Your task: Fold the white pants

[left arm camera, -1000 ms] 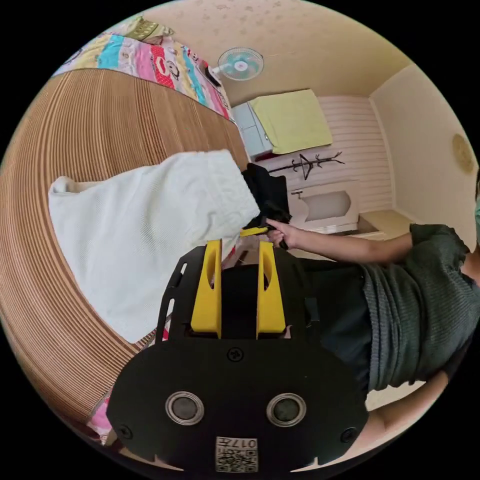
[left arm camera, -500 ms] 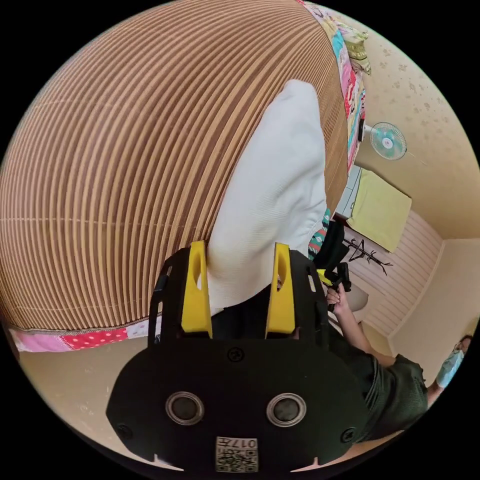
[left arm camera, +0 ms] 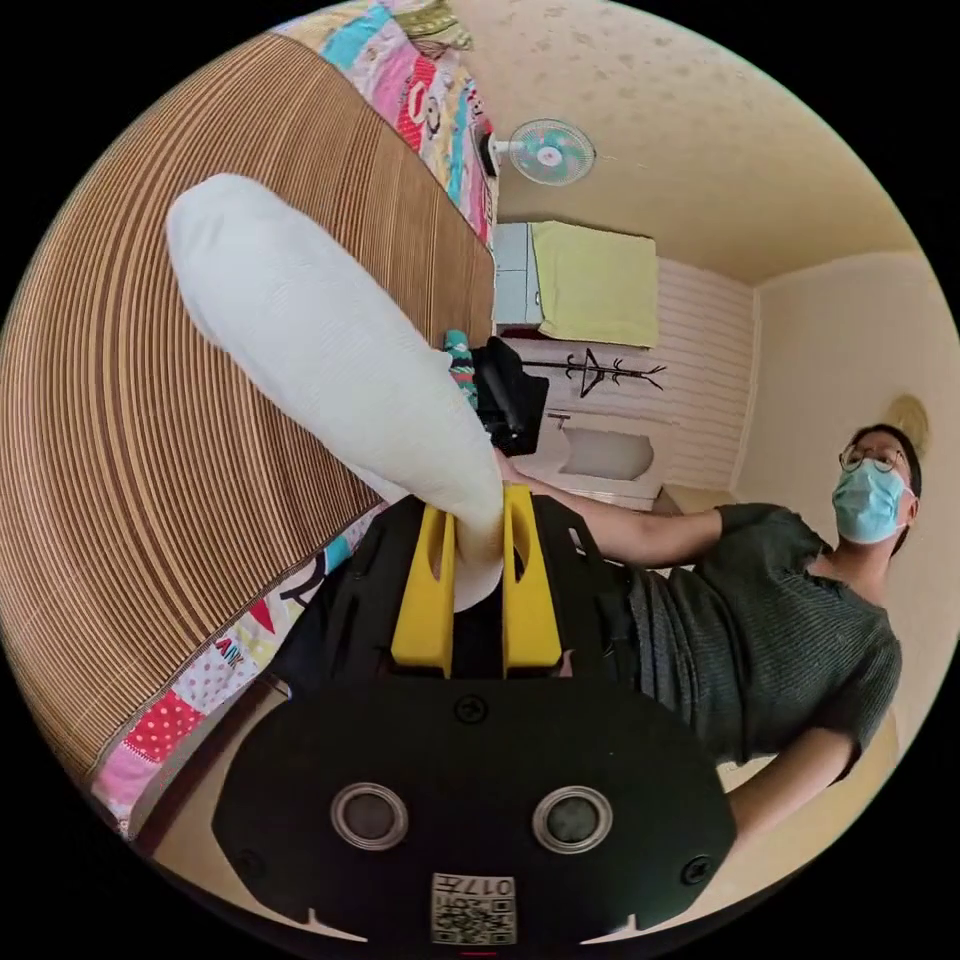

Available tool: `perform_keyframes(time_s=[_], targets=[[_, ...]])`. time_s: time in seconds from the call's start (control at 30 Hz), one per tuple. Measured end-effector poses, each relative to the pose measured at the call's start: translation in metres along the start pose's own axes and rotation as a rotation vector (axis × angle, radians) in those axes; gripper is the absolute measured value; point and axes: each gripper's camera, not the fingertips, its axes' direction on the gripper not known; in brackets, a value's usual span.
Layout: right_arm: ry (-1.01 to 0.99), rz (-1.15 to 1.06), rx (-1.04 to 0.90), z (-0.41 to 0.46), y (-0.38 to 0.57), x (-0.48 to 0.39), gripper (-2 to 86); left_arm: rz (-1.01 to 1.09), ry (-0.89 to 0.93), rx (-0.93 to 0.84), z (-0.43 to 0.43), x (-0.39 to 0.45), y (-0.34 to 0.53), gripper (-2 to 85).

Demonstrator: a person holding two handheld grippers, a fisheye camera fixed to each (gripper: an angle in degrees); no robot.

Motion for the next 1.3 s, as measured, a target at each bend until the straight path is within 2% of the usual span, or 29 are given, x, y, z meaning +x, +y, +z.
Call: perform_keyframes(time_s=[0.07,0.2,0.33,0.4,0.47,0.5,0.53,0.6,0.67,0.7,0.77,0.83,0.9,1.0,1.07,1.1,1.17,1.3], targets=[[-0.018,-0.030,-0.046,0.026,-0.003,-0.015,0.6,0.074,-0.169,-0.053,0.012,0.061,-0.015,7.6],[-0.032,-0.229,-0.262,0.066,-0.010,-0.053,0.6,0.154,-0.302,-0.209,0.060,0.129,-0.049,8.0],[0.049,-0.234,-0.239,0.027,-0.002,-0.023,0.5,0.121,-0.285,-0.391,0.163,0.148,-0.099,12.2],[0.054,-0.169,-0.205,-0.001,0.006,0.017,0.5,0.121,-0.188,-0.458,0.210,0.150,-0.110,13.0],[0.086,-0.039,-0.167,-0.032,0.018,0.070,0.6,0.178,0.026,-0.563,0.254,0.161,-0.116,10.0],[0.101,0.069,-0.144,-0.051,0.030,0.108,0.6,0.190,0.052,-0.577,0.260,0.163,-0.117,8.9],[0.090,0.169,-0.105,-0.071,0.045,0.143,0.7,0.205,0.042,-0.577,0.264,0.167,-0.118,7.4],[-0.012,0.232,-0.024,-0.098,0.070,0.185,0.9,0.187,-0.073,-0.537,0.257,0.164,-0.121,7.2],[-0.126,0.264,0.069,-0.118,0.091,0.210,1.3,0.061,-0.284,-0.409,0.224,0.142,-0.125,10.0],[-0.183,0.267,0.127,-0.128,0.101,0.219,1.7,0.018,-0.329,-0.368,0.212,0.135,-0.125,11.0],[-0.224,0.224,0.227,-0.144,0.109,0.214,3.0,-0.159,-0.443,-0.216,0.166,0.104,-0.120,13.1],[-0.219,0.111,0.344,-0.167,0.104,0.185,7.1,-0.275,-0.480,-0.122,0.135,0.084,-0.113,13.6],[-0.185,0.039,0.391,-0.180,0.089,0.159,11.5,-0.359,-0.499,-0.101,0.118,0.066,-0.109,14.3],[-0.077,-0.047,0.353,-0.183,0.046,0.124,15.6,-0.489,-0.479,-0.157,0.115,0.038,-0.107,16.9],[-0.029,-0.110,0.224,-0.169,0.016,0.109,15.0,-0.540,-0.408,-0.190,0.127,0.030,-0.106,16.9],[0.012,-0.159,0.104,-0.156,0.002,0.099,12.0,-0.546,-0.397,-0.201,0.130,0.031,-0.107,16.8],[0.095,-0.239,0.080,-0.161,0.003,0.083,9.4,-0.524,-0.402,-0.204,0.134,0.047,-0.111,16.6],[-0.215,-0.397,0.178,-0.202,0.047,0.077,7.7,-0.426,-0.435,-0.136,0.125,0.082,-0.120,14.9]])
